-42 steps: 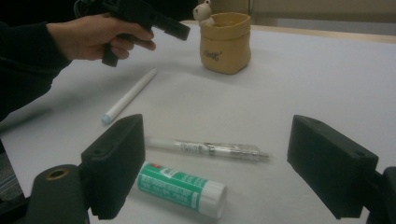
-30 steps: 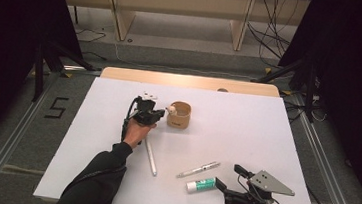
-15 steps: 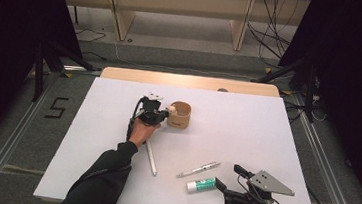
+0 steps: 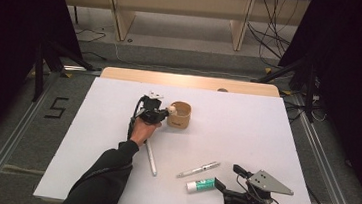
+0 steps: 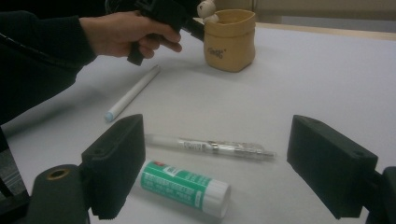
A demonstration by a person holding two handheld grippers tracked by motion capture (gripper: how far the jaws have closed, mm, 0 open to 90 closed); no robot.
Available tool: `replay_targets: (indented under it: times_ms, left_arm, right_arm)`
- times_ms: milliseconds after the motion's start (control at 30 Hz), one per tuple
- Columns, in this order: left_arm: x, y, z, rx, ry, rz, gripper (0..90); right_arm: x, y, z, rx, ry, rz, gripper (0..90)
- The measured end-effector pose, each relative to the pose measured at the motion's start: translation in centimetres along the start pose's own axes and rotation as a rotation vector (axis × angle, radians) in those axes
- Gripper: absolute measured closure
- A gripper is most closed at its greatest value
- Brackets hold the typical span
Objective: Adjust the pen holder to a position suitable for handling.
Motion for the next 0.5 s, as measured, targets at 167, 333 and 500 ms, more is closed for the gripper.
replay_targets:
  times_ms: [167,333,500]
  left_arm:
    - [-0.1,-0.2,0.2,0.0,-0.002,-0.005,89.0]
    - [-0.5,-1.4,0.5,0.018,-0.006,0.009,89.0]
    - [-0.6,-2.1,0.6,0.026,-0.004,0.022,89.0]
  right_arm:
    - [0.0,0.0,0.1,-0.001,-0.001,0.001,20.2]
    - [0.0,0.0,0.0,-0.002,-0.002,0.002,20.2]
    - [0.0,-0.1,-0.1,-0.002,-0.003,0.001,20.2]
Point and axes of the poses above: each handheld gripper's, and its own axes: z roughly forward along the jaws, x roughly out of its underside, y roughly to its left, the point moved 4 cm from there along z, roughly forward along the jaws, and after that the axes turned 15 degrees about -x, right-handed, at the moved point
